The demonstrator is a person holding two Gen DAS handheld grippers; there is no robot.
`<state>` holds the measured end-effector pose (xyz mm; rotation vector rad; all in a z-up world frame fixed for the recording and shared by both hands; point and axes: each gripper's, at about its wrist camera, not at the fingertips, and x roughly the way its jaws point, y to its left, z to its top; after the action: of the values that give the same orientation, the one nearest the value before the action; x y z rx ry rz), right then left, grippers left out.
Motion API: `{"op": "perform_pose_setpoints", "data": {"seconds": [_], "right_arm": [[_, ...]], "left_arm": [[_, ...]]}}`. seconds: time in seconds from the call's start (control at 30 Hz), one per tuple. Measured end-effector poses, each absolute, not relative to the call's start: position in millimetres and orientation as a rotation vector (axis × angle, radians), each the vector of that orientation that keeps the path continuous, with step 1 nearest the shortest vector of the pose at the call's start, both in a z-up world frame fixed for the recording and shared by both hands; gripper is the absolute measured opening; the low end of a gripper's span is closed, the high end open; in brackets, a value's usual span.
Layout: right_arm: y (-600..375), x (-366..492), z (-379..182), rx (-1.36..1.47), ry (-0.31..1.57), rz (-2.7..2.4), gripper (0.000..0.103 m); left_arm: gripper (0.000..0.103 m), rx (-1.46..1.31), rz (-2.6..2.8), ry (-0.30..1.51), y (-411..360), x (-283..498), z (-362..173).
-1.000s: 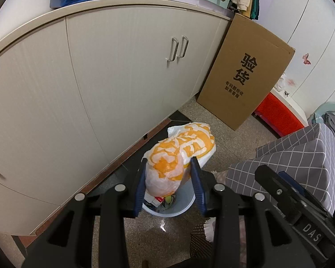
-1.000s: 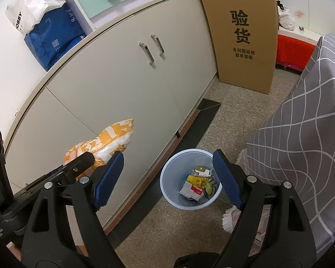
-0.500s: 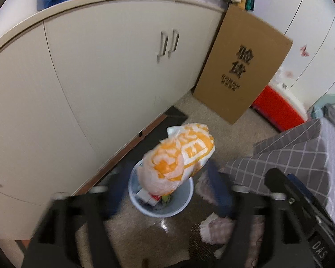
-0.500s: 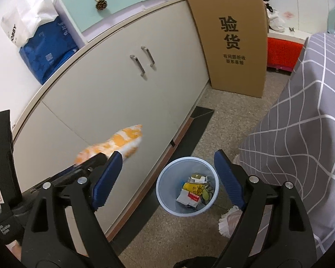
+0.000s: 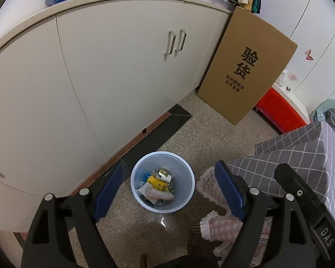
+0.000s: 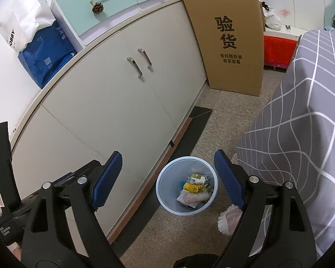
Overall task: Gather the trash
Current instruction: 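Move both tools back over the table toward the teal wrapper and orange cap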
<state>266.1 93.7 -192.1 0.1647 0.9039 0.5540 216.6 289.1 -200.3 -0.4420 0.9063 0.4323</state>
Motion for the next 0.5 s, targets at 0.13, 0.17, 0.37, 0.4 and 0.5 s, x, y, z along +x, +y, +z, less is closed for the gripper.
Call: {"op": "perform_pose_setpoints", "data": {"seconds": [0.13, 0.17, 0.37, 0.4, 0.5], "right_arm": [[88, 261, -179, 0.176, 0.879, 0.564, 0.083], [85, 259, -174, 0.182, 0.871, 0.568, 0.083], [61, 250, -136, 0.216, 0.794, 0.588, 0.083], [54, 248, -128, 0.220, 0.776, 0.587, 0.083], [31, 244, -109, 0.230, 0.735, 0.570, 0.083]], "left_arm": [[0.082, -0.443, 0.427, 0.885, 284, 211, -187], [0.082, -0.444, 0.425, 0.877, 282, 208, -183], [0.083, -0.419, 0.393, 0.806, 257, 199, -149], [0.083, -0.406, 0.381, 0.794, 248, 199, -141], [0.084, -0.378, 0.351, 0.775, 224, 202, -127]]}}
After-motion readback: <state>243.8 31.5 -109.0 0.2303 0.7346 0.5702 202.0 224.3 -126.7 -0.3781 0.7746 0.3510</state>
